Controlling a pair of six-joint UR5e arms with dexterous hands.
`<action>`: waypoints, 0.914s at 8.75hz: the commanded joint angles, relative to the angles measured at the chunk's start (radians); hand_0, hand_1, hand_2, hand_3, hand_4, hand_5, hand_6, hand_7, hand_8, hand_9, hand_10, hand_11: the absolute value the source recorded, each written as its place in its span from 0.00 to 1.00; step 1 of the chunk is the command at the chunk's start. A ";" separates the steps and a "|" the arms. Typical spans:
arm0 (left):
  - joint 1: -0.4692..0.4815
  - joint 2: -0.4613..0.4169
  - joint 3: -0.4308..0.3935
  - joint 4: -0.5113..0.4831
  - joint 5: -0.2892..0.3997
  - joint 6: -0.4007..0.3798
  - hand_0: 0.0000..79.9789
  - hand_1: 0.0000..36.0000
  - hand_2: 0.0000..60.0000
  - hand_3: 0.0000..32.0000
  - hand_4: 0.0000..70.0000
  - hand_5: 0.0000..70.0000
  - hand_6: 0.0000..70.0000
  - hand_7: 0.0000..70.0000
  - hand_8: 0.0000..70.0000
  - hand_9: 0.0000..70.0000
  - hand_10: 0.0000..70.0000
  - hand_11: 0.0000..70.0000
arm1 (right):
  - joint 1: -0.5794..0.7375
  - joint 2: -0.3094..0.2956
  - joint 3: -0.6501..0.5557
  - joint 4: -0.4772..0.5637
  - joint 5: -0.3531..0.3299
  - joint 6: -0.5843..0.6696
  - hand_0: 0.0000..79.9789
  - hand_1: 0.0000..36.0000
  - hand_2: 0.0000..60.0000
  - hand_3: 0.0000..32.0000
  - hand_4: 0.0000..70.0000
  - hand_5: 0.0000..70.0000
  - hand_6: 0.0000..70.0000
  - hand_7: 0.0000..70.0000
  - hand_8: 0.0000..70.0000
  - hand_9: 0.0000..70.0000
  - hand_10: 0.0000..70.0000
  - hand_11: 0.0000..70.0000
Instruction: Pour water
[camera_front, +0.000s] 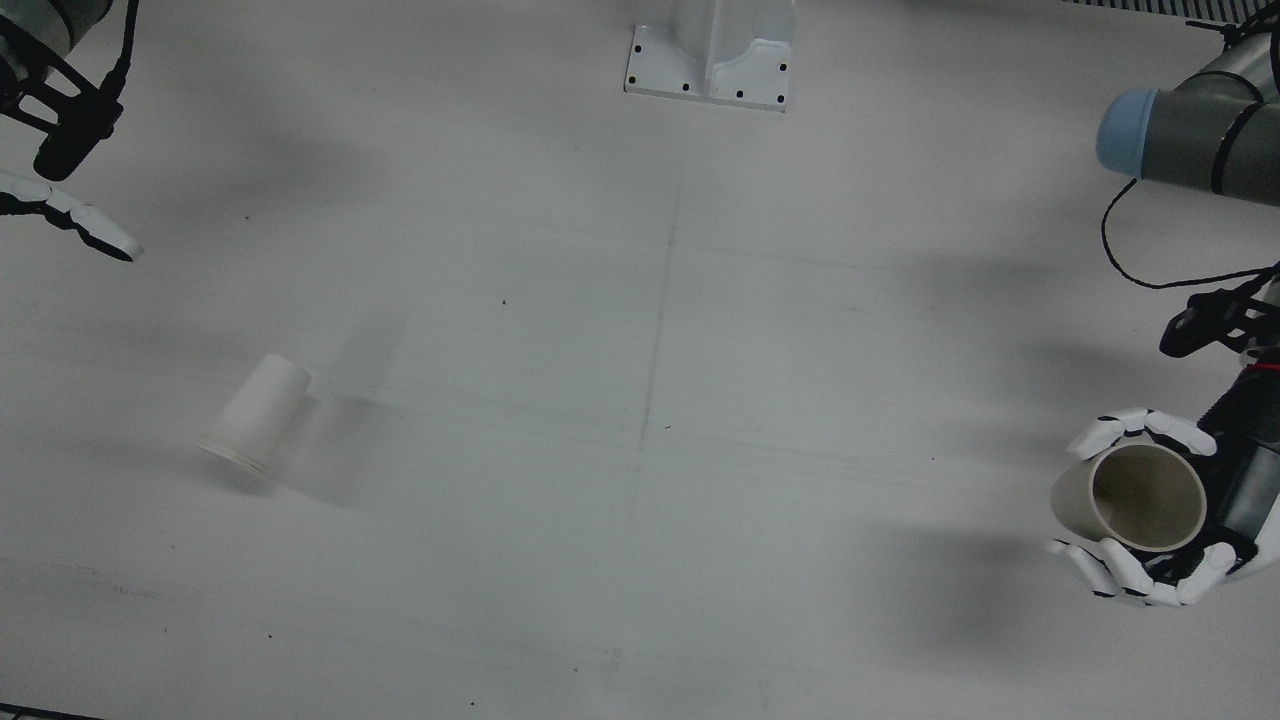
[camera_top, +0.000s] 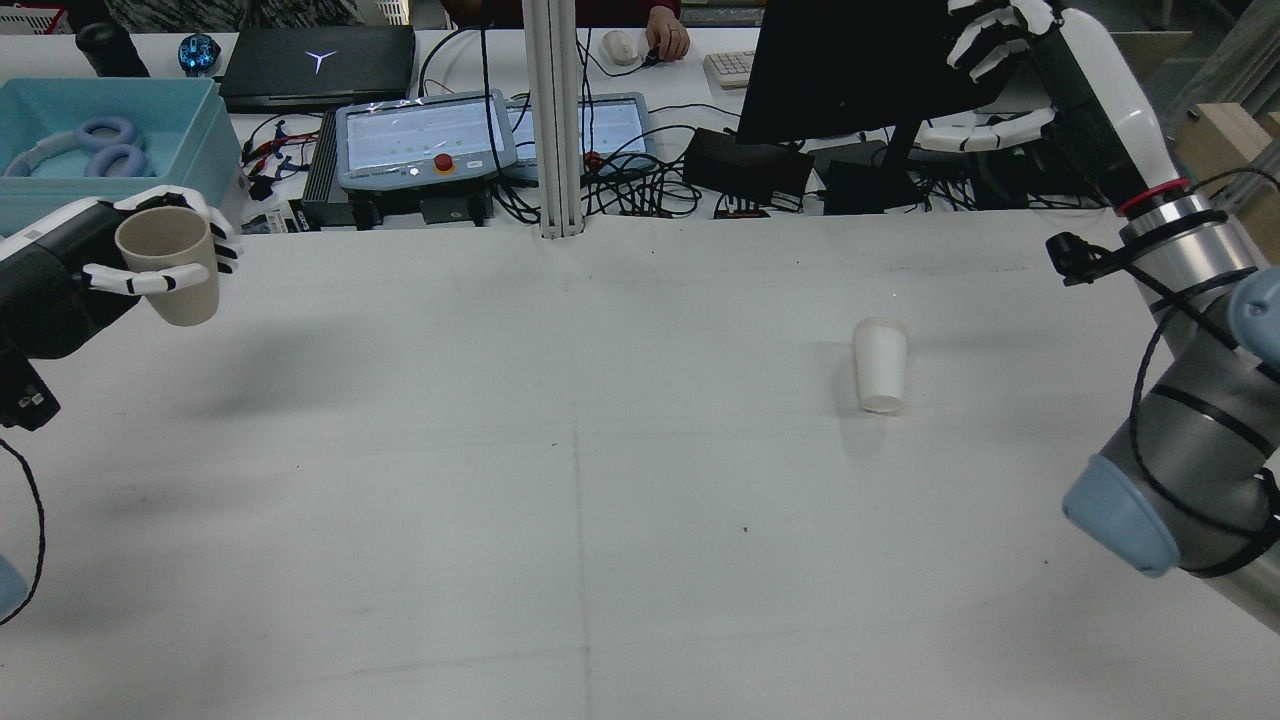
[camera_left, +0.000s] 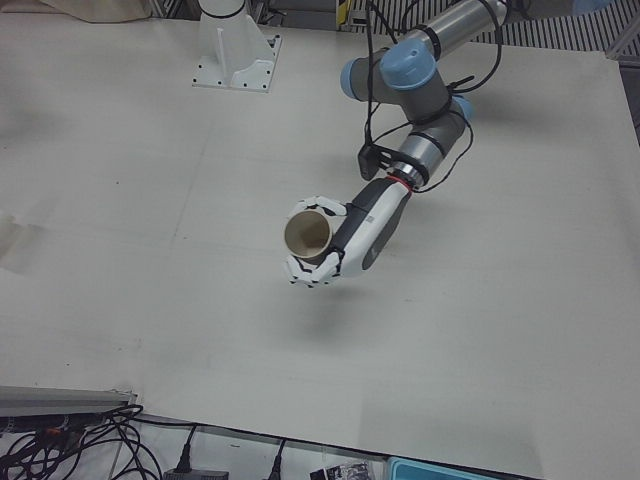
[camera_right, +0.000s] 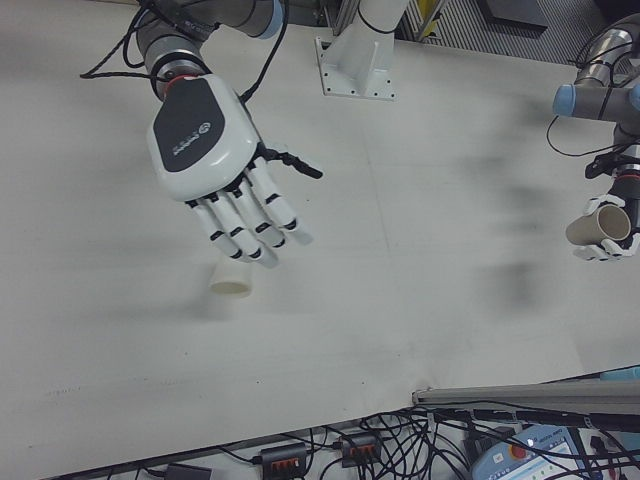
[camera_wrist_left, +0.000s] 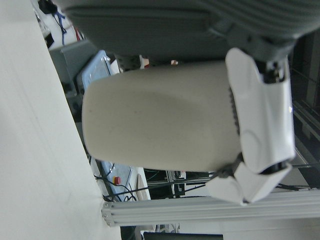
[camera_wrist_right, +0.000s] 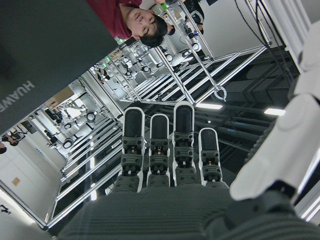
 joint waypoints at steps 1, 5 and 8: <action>-0.095 0.193 0.004 -0.137 0.003 -0.024 0.64 0.80 1.00 0.00 0.23 0.86 0.39 0.64 0.52 0.49 0.33 0.51 | -0.003 -0.168 -0.017 0.000 -0.003 0.084 0.53 0.22 0.25 0.00 0.08 0.43 0.47 0.55 0.35 0.48 0.38 0.57; -0.221 0.372 0.094 -0.332 0.043 -0.016 0.64 0.79 1.00 0.00 0.23 0.82 0.38 0.63 0.51 0.49 0.34 0.51 | -0.009 -0.272 -0.035 0.000 0.000 0.169 0.51 0.20 0.23 0.00 0.04 0.38 0.42 0.49 0.35 0.48 0.40 0.58; -0.219 0.448 0.308 -0.634 0.014 0.011 0.68 0.79 0.94 0.00 0.24 0.77 0.38 0.63 0.51 0.50 0.31 0.48 | -0.009 -0.272 -0.054 0.000 0.000 0.173 0.51 0.19 0.24 0.00 0.05 0.38 0.43 0.49 0.35 0.48 0.40 0.59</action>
